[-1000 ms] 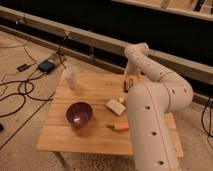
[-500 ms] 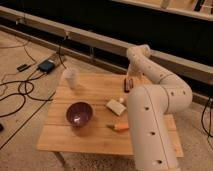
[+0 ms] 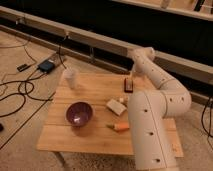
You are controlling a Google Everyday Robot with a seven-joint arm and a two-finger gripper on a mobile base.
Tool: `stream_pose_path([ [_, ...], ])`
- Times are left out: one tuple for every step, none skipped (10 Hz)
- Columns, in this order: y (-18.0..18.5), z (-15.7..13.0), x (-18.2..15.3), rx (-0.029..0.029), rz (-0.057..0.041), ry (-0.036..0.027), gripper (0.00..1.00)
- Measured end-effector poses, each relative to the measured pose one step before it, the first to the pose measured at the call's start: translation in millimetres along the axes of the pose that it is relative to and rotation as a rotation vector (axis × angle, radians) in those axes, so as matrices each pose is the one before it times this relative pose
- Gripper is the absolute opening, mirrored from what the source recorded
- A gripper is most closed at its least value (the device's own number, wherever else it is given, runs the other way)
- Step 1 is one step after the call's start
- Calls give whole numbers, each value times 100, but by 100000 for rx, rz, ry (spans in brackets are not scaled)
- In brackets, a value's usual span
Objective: Push the eraser across the table
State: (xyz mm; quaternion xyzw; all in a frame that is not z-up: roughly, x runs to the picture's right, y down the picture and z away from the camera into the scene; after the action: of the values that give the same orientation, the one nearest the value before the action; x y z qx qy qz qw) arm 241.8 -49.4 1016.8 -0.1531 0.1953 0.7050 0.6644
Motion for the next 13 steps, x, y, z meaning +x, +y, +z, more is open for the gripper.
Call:
stream_pose_path([
  [-303,101,13,-134,257,342,65],
  [-775,3,-208,-135,850,-215,65],
  [-367,146,35,117,321,296,65],
  [-375,358,72,561,140,457,65],
  [-269,234,-21,384,230,194,65],
  [-322,324,98,531,288,442,65],
  [-249,381,175,558,191,639,65],
  [-246,467,177,676,154,572,65],
  [-145,470,196,577,137,657,65],
  [-99,211,98,444,15,365,65],
  [-84,407,229,776,-217,840,65],
  [28,180,104,382,-203,439,65],
  [96,103,140,303,-399,655,65],
])
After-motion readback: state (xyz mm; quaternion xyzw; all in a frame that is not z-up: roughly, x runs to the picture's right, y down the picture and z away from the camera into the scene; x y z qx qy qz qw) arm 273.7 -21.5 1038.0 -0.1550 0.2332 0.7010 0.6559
